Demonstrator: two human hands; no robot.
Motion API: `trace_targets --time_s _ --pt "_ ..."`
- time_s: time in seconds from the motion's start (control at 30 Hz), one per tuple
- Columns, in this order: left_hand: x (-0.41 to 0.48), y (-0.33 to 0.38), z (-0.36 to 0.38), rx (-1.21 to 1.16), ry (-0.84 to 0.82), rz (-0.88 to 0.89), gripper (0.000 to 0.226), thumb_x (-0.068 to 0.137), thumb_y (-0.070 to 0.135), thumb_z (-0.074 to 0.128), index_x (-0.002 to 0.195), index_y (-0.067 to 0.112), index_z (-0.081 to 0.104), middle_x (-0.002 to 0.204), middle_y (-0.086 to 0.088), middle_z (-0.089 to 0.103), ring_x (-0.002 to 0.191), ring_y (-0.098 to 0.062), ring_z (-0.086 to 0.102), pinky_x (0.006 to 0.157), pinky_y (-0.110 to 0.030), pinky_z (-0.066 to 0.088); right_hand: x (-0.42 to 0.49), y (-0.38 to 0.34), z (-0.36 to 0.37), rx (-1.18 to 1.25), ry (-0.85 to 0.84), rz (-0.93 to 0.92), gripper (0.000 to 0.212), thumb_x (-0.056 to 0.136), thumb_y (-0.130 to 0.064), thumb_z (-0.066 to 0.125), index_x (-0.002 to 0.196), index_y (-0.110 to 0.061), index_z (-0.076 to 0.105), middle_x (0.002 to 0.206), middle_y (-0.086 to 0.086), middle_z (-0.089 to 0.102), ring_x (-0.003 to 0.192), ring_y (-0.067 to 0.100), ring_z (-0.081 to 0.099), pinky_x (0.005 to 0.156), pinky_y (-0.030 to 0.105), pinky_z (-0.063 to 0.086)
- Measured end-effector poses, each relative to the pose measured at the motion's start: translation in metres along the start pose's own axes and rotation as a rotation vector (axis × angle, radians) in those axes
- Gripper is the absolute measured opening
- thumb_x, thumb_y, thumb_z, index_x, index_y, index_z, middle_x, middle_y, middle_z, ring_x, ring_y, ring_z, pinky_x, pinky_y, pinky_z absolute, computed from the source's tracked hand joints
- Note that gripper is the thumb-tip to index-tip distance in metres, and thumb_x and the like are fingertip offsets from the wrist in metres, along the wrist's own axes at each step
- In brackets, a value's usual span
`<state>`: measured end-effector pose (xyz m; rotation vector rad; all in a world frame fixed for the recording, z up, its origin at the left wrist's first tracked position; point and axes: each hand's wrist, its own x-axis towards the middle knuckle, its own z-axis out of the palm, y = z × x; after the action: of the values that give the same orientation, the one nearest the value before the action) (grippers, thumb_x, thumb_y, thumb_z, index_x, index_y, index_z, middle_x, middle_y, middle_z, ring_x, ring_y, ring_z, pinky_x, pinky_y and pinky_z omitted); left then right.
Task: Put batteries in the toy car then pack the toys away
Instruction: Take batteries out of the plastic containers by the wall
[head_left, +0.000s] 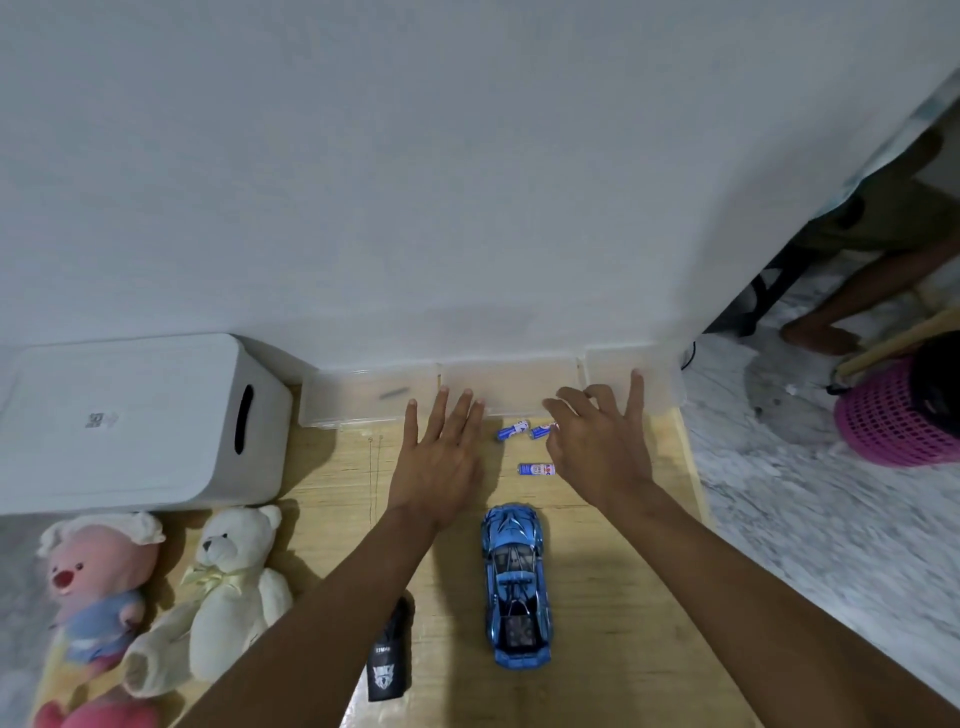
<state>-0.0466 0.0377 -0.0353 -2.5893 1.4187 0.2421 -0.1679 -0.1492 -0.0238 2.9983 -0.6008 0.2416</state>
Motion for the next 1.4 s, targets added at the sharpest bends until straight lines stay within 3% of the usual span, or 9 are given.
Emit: trace_targets --time_s 0.27,0.4,0.53,0.6,0.67,0.73,0.9,1.1,1.4 --pt "-0.044 -0.076 -0.029 -0.291 0.146 -0.254 0.065 0.095 0.024 0.065 0.155 0.011 0.041 0.161 -0.017 0.040 0.148 -0.038 0.039 0.116 -0.051 0.041 0.007 -0.027 -0.024 0.194 0.057 -0.206 0.045 0.080 -0.022 0.072 0.125 -0.026 0.067 0.120 -0.003 0.066 0.106 0.024 0.063 0.109 0.056 0.040" --pt "-0.050 -0.115 -0.028 -0.335 -0.032 -0.334 0.067 0.101 0.024 0.056 0.161 0.018 0.026 0.169 -0.010 0.022 0.155 -0.030 0.024 0.110 -0.047 0.045 0.033 -0.076 -0.023 0.255 -0.003 -0.290 0.048 0.078 -0.020 0.075 0.125 -0.026 0.066 0.121 -0.003 0.066 0.106 0.024 0.063 0.106 0.052 0.044" --pt "-0.038 -0.129 -0.017 -0.271 -0.090 -0.291 0.066 0.100 0.012 0.052 0.160 0.017 0.026 0.168 -0.012 0.020 0.157 -0.035 0.017 0.123 -0.046 0.032 0.065 -0.126 -0.004 0.179 -0.110 -0.313 0.057 0.067 -0.018 0.084 0.122 -0.022 0.068 0.121 0.003 0.067 0.106 0.030 0.065 0.101 0.052 0.048" --pt "-0.032 -0.136 -0.010 -0.256 -0.023 -0.259 0.057 0.096 0.006 0.056 0.150 0.013 0.042 0.156 -0.014 0.040 0.147 -0.037 0.038 0.110 -0.045 0.047 0.072 -0.141 0.005 0.100 -0.135 -0.293 0.055 0.064 -0.017 0.085 0.117 -0.020 0.069 0.114 0.003 0.068 0.101 0.029 0.065 0.099 0.052 0.047" --pt "-0.028 -0.142 -0.006 -0.181 0.028 -0.198 0.043 0.084 0.000 0.069 0.125 0.009 0.062 0.124 -0.015 0.064 0.114 -0.036 0.066 0.079 -0.042 0.061 0.076 -0.148 0.012 0.035 -0.110 -0.263 0.047 0.067 -0.014 0.082 0.111 -0.018 0.067 0.104 0.003 0.067 0.093 0.030 0.064 0.099 0.051 0.045" --pt "-0.025 -0.149 -0.002 -0.122 0.049 -0.168 0.040 0.071 -0.004 0.079 0.108 0.008 0.067 0.101 -0.013 0.069 0.090 -0.033 0.071 0.054 -0.037 0.058 0.079 -0.155 0.014 -0.022 -0.069 -0.242 0.041 0.068 -0.009 0.078 0.106 -0.014 0.067 0.094 0.006 0.067 0.086 0.033 0.063 0.099 0.052 0.046" --pt "-0.023 -0.148 -0.005 -0.135 0.056 -0.099 0.043 0.094 -0.005 0.055 0.136 0.005 0.052 0.131 -0.019 0.056 0.120 -0.039 0.060 0.077 -0.042 0.060 0.085 -0.169 0.009 -0.137 -0.035 -0.250 0.039 0.062 0.003 0.070 0.098 -0.009 0.068 0.076 0.010 0.064 0.069 0.036 0.063 0.104 0.053 0.047" --pt "-0.021 -0.147 -0.001 -0.067 0.079 -0.074 0.045 0.058 -0.005 0.088 0.099 0.002 0.070 0.090 -0.019 0.067 0.079 -0.041 0.073 0.040 -0.036 0.054 0.085 -0.178 0.007 -0.174 -0.100 -0.271 0.043 0.055 0.001 0.076 0.097 -0.006 0.069 0.075 0.013 0.067 0.064 0.034 0.066 0.106 0.053 0.047" --pt "-0.018 -0.151 0.008 -0.171 0.197 -0.120 0.042 0.059 -0.005 0.084 0.096 0.006 0.067 0.095 -0.013 0.068 0.081 -0.033 0.072 0.039 -0.034 0.054 0.083 -0.173 -0.008 -0.068 -0.116 -0.195 0.037 0.056 -0.004 0.076 0.092 -0.009 0.069 0.073 0.010 0.068 0.063 0.031 0.066 0.110 0.054 0.041"
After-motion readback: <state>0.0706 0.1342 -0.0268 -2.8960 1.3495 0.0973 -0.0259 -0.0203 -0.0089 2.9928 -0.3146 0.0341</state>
